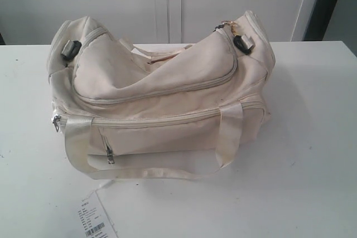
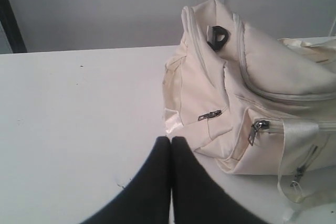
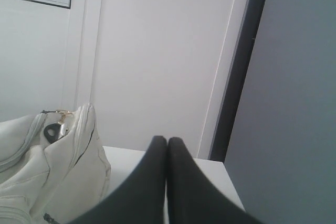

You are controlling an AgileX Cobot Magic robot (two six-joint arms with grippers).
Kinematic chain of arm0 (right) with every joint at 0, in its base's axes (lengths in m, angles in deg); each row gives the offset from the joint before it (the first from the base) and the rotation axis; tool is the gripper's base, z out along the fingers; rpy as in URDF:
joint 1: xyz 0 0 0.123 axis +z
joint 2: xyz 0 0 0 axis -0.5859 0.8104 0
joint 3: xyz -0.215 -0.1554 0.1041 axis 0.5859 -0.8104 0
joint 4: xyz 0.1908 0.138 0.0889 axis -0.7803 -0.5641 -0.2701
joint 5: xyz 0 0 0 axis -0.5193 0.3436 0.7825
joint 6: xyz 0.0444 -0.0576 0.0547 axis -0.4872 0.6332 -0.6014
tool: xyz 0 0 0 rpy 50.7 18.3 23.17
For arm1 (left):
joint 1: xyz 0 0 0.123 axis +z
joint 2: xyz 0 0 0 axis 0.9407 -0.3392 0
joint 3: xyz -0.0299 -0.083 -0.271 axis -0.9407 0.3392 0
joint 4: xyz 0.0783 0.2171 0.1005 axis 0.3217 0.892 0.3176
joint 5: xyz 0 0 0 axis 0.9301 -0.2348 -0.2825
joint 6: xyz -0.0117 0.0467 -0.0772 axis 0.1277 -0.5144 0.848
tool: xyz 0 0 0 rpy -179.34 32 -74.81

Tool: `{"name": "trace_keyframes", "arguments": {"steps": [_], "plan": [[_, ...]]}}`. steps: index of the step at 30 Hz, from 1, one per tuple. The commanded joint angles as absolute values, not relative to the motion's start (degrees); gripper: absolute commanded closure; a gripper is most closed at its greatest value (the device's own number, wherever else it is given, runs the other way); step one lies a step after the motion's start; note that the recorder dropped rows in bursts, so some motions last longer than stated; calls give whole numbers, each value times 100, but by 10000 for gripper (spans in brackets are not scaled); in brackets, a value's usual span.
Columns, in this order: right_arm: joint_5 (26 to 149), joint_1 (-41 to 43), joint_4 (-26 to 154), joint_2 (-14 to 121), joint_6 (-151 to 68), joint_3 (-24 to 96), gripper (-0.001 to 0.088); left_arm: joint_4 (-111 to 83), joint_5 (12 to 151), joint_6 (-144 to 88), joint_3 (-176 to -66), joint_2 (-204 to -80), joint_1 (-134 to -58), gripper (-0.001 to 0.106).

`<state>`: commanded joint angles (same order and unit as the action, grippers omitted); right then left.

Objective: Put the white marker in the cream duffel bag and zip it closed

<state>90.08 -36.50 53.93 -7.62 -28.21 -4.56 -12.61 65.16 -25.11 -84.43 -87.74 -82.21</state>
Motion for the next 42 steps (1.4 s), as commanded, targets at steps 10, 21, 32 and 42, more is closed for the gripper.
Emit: {"name": "trace_keyframes", "arguments": {"steps": [10, 21, 32, 42], "plan": [[9008, -3650, 5393, -762, -2821, -456, 868, -1583, 6547, -2918, -7869, -8241, -8221, 1046], [8995, -3650, 5393, -762, -2821, -456, 868, -1604, 6558, -3073, -7097, -7975, -8221, 1046], [8995, -3650, 5393, -762, -2821, -456, 868, -1675, 6736, -3073, -6623, -7975, -8221, 1046], [8995, -3650, 5393, -762, -2821, -456, 868, -1734, 6819, -3073, -6623, -7975, -8211, 1046]]}}
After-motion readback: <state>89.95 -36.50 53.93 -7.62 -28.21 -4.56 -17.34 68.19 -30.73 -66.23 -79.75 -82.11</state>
